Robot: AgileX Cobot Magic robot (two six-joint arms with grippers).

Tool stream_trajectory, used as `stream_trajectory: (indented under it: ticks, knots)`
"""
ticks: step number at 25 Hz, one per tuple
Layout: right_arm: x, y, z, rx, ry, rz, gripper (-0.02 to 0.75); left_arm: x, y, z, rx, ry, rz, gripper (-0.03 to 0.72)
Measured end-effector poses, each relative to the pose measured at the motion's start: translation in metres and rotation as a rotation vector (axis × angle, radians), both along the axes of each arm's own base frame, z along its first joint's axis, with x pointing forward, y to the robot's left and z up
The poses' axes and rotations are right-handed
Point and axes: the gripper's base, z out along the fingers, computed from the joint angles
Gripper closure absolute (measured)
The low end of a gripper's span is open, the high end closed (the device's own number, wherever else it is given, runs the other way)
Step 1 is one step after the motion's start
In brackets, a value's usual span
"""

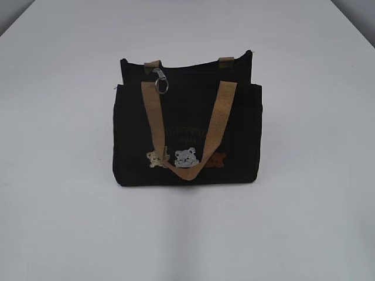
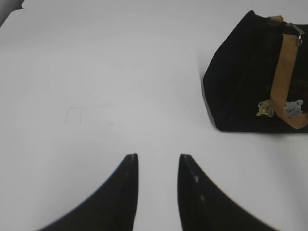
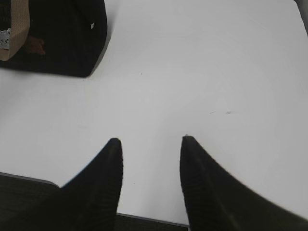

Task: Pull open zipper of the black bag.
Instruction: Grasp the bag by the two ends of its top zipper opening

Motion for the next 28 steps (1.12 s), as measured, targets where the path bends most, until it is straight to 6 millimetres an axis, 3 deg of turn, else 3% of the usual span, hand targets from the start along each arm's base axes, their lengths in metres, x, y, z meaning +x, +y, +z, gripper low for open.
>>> stream_trajectory:
  ticks: [21,24,28]
  knots:
    - [0.0,0.0,0.0,0.0,0.0,0.0,0.419,0.0,-0.004,0.002,-0.04,-0.008,-0.035,0.473]
    - [0.0,0.0,0.0,0.0,0.0,0.0,0.419,0.014,-0.016,0.018,-0.011,-0.106,-0.177,0.452]
    - [0.0,0.0,0.0,0.0,0.0,0.0,0.419,0.064,-0.036,0.036,0.123,-0.244,-0.405,0.385]
